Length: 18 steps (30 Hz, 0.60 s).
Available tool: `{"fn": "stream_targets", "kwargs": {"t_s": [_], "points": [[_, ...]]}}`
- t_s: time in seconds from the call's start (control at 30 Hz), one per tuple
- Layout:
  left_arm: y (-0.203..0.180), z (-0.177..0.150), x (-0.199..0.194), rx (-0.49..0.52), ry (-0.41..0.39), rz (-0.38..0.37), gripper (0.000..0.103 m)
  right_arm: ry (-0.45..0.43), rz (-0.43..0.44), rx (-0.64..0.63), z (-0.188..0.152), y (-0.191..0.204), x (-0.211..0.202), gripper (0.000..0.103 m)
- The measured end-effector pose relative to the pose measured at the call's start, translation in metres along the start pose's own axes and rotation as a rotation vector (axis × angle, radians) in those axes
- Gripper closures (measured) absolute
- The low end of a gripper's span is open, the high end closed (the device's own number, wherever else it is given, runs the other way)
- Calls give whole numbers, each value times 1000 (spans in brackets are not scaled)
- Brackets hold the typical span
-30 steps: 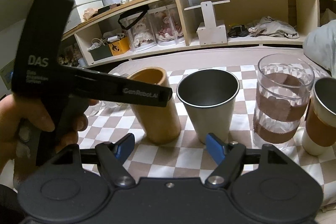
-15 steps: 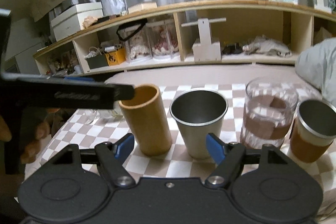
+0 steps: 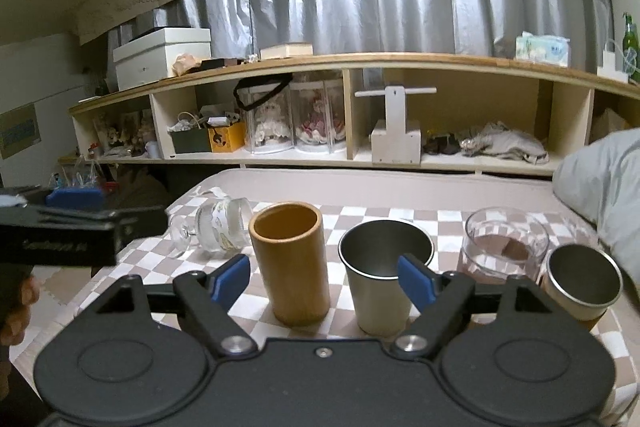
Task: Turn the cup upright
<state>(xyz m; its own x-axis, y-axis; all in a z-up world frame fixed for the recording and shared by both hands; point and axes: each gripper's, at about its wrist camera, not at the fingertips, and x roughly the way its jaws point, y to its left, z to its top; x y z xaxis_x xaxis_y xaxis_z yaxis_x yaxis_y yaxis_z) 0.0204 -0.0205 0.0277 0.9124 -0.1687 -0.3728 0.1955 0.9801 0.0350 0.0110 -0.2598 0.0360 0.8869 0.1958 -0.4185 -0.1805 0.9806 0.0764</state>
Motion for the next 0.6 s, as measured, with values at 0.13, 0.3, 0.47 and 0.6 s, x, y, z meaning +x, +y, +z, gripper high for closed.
{"fn": "stream_targets", "kwargs": {"t_s": [0.13,0.3,0.47,0.6], "points": [[2,-9,-7,0,-7,11,0,-9,-47,-15,-5,0,-7,16],[0,-21,-11,7,0,8,0,-20,-100,-44,-15,-1,-16,6],[-1,-29,-12,11,1,24,0,-17,-133,-56,-22,-1,-21,1],[1,-35,-13,1,-1,24,0,-17,-151,-65,-26,-1,-20,0]]}}
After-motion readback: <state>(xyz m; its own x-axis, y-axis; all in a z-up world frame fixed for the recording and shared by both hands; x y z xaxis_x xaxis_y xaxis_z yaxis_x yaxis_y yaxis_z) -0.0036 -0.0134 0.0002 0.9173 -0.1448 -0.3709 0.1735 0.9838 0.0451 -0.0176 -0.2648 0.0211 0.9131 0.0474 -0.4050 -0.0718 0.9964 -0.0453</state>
